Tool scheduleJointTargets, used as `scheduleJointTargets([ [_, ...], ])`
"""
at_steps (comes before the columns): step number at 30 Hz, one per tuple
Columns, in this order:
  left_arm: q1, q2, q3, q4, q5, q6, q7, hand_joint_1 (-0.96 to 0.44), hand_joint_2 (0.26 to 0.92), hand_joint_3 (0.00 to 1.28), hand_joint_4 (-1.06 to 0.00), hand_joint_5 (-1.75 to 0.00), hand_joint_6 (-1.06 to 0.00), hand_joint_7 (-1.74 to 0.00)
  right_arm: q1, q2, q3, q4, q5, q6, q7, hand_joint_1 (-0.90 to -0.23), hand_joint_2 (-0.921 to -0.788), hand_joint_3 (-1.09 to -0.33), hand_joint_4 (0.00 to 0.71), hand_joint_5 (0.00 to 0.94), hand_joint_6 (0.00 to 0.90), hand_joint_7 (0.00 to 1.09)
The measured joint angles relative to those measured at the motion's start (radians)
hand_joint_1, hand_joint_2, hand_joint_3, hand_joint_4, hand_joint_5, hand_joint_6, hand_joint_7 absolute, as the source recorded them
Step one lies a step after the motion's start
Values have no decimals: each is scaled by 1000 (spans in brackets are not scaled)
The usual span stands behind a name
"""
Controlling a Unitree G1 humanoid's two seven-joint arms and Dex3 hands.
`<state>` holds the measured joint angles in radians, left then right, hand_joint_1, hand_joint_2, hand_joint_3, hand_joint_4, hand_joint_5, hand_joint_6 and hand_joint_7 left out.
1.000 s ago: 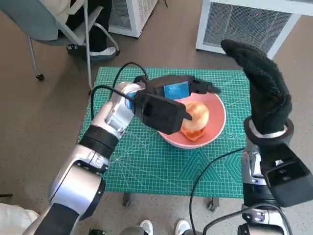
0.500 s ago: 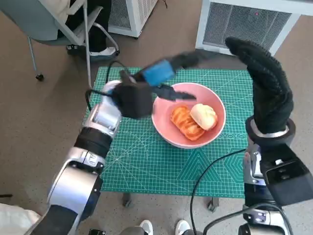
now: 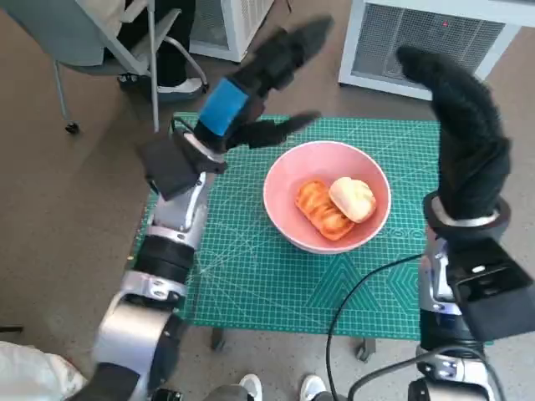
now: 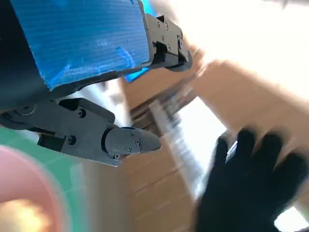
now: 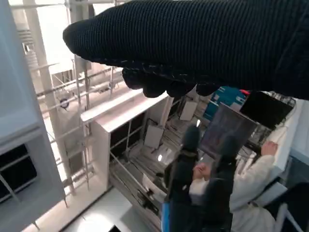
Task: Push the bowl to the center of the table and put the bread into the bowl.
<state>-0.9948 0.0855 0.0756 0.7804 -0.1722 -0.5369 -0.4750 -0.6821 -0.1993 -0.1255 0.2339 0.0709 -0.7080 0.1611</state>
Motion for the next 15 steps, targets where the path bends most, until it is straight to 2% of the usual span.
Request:
scheduleJointTargets([
  [3, 24, -26, 23, -38, -36, -11, 14, -439, 921, 416, -250, -209, -27, -827, -7, -1, -2, -4, -1, 22, -7, -617, -921, -728, 298, 6, 29, 655],
  [6, 43, -50, 39, -79, -64, -29, 27, -460, 921, 446, -85, -496, -6, -862, -17, -4, -2, -4, -1, 41, -15, -622, -921, -730, 303, 8, 34, 660],
  [8, 52, -61, 45, -105, -71, -41, 38, -469, 921, 457, -43, -573, -3, -867, -26, -5, -2, -4, 0, 50, -15, -624, -921, -731, 303, 8, 35, 661],
  [15, 73, -83, 52, -180, -89, -59, 54, -496, 921, 476, -3, -634, 1, -836, -45, -10, -2, -4, 4, 75, -15, -623, -921, -724, 302, 7, 35, 662],
])
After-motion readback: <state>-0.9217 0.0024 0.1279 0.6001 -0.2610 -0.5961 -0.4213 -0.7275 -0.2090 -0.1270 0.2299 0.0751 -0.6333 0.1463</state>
